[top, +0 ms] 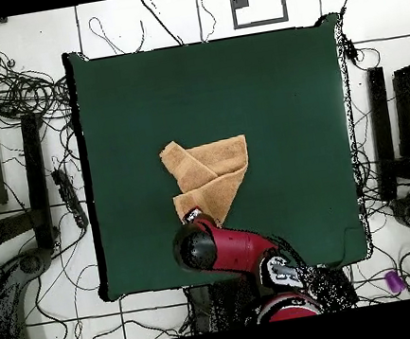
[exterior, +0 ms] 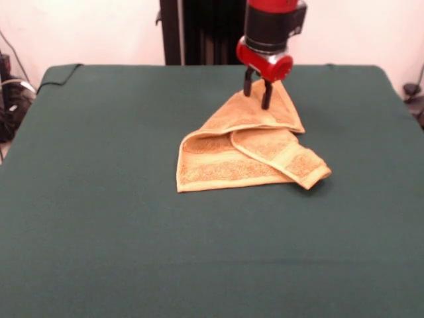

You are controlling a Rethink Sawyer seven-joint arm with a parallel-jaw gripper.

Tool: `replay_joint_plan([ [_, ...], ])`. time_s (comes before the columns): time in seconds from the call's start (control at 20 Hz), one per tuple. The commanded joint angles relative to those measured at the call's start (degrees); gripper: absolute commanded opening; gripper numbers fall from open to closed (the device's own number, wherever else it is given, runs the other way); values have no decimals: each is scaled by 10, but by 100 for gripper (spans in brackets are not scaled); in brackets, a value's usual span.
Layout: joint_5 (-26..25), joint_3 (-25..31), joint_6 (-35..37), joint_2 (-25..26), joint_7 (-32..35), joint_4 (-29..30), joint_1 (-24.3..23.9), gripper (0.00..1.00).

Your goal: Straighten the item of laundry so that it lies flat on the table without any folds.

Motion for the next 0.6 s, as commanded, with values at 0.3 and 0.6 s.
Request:
replay_joint_plan([
  [0.3, 25, 8, -32, 32, 69, -58, 9, 100],
  [0.6, 30, -4, -27, 34, 70, -61, 20, 0],
])
